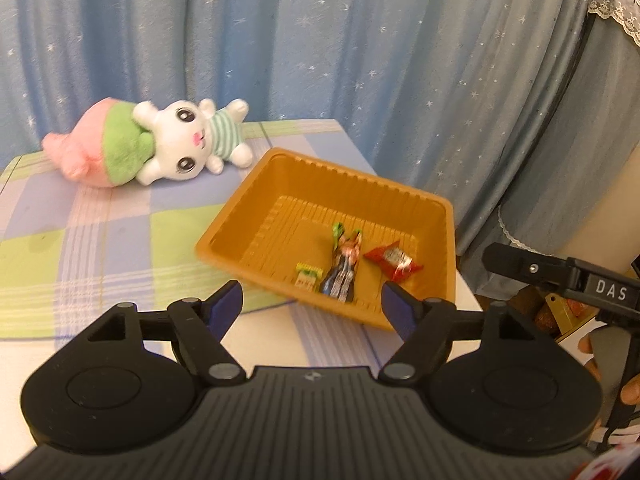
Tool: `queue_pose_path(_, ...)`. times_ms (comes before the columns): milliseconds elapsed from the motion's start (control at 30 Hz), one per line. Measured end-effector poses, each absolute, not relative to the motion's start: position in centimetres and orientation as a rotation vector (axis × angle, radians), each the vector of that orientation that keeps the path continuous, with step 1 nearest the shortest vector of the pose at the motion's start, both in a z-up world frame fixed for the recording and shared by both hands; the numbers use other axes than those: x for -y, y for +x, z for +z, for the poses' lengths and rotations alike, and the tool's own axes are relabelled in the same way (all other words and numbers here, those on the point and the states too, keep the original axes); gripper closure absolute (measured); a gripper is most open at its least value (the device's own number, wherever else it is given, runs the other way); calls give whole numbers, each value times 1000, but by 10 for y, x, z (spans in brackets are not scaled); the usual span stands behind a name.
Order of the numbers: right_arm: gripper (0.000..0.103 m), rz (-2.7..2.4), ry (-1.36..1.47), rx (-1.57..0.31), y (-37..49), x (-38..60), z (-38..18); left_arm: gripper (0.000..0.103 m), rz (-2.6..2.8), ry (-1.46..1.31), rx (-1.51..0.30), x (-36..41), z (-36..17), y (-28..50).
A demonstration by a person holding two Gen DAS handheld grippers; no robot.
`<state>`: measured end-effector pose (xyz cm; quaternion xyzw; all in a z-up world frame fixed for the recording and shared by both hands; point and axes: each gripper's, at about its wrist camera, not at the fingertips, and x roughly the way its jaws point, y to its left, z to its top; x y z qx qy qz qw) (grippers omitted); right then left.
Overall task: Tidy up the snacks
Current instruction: 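Move both open grippers back toward the remaining snacks on the table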
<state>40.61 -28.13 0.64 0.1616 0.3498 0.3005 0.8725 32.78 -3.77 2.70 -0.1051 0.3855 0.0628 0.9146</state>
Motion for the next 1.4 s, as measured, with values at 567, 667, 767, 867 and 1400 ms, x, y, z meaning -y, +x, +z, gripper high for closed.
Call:
queue_pose_path(567,9,736,183,-805,323,252,-9,29,208,-277,-833,7,9,224)
queue_pose_path(667,9,756,164,-824,311,244,-15,29,219,-277,-833,2,8,209)
queue_pose_path(767,9,766,141,-836,300,235,-19,29,230,-278,-837,-2,6,195)
queue_pose_path(867,9,782,122,-850,290,229,-22,29,236,-279,-843,-4,3,183)
queue_pose_path(1400,9,850,-24,-915,241,192,-49,29,255,-256,-915,-6,-29,137)
